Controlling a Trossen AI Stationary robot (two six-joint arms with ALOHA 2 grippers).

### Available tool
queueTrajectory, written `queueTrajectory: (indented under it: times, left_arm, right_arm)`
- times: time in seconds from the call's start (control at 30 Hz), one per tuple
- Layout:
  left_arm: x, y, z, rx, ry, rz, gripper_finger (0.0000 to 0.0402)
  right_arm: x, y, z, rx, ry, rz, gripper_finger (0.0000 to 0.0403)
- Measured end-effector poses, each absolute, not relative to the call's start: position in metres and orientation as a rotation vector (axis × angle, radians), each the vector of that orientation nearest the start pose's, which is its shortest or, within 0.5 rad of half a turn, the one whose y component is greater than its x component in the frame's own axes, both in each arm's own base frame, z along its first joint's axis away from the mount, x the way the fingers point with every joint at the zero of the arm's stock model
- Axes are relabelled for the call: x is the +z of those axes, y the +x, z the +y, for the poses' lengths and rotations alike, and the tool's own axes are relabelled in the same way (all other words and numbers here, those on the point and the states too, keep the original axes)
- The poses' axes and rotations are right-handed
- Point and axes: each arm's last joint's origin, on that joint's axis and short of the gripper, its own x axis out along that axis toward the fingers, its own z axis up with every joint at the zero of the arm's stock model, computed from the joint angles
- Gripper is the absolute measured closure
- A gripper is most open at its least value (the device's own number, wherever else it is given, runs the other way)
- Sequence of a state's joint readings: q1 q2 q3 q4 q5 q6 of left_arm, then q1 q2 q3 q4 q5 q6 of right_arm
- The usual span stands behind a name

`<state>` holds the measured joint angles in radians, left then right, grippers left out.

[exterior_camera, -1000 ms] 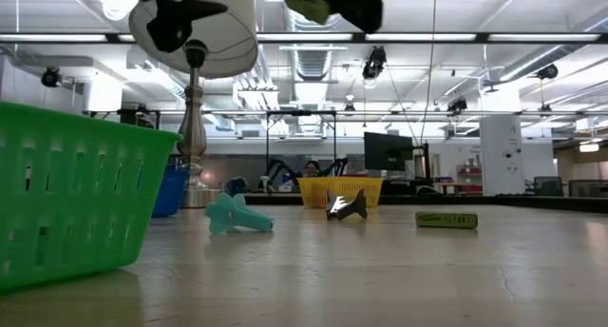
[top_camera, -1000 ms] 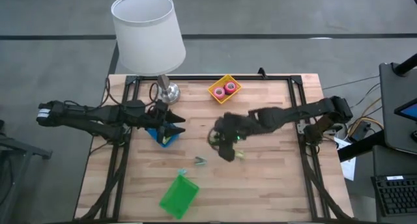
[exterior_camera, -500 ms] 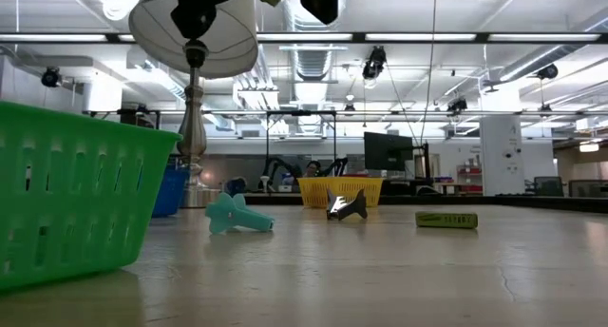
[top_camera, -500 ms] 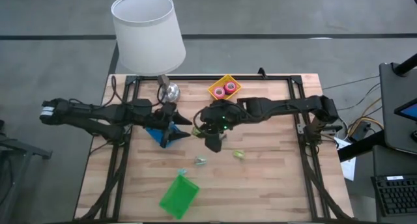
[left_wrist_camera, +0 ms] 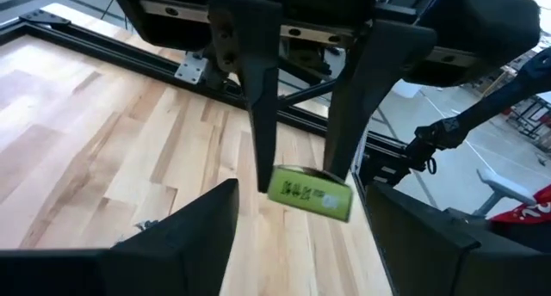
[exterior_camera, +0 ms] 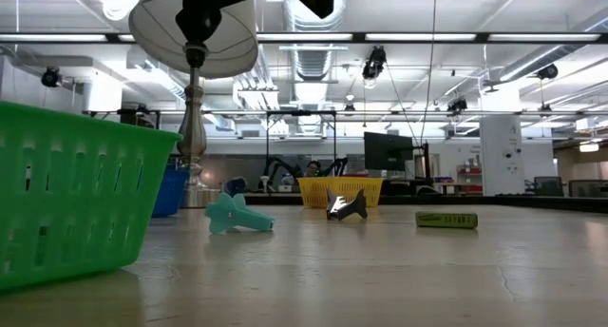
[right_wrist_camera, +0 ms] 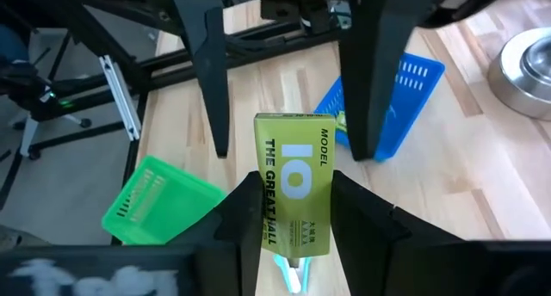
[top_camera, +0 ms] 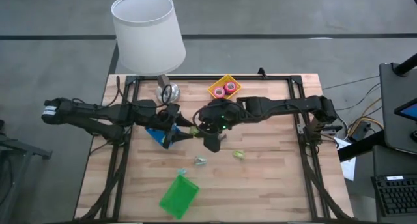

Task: Pick and place Stapler, Stapler remover, tape
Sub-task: Put the right green staple box into the blue bin

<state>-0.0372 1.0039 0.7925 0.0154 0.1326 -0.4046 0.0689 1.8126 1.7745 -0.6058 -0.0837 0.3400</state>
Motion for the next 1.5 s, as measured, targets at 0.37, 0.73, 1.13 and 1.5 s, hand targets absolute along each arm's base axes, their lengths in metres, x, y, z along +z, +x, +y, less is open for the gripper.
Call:
queueTrajectory:
  times: [0.37, 0.73, 1.13, 1.5]
  left_arm:
    - [0.314, 0.225, -0.012, -0.126, -0.426, 0.232, 0.0261]
    - [0.313, 0.226, -0.012, -0.13, -0.426, 0.236, 0.0268]
    - [0.313, 0.226, -0.012, -0.12, -0.45, 0.237, 0.0289]
    - [0.305, 0.217, -0.011, -0.059, -0.469, 0.332, 0.0287]
  right_arm:
    - [0.351, 0.405, 0.031, 0.039, 0.333, 0.683, 0.0288]
    - [0.352, 0.405, 0.031, 0.04, 0.334, 0.682, 0.0289]
    - [0.352, 0.405, 0.03, 0.028, 0.353, 0.685, 0.0268]
    - [0.354, 0.391, 0.029, 0.019, 0.329, 0.764, 0.0203]
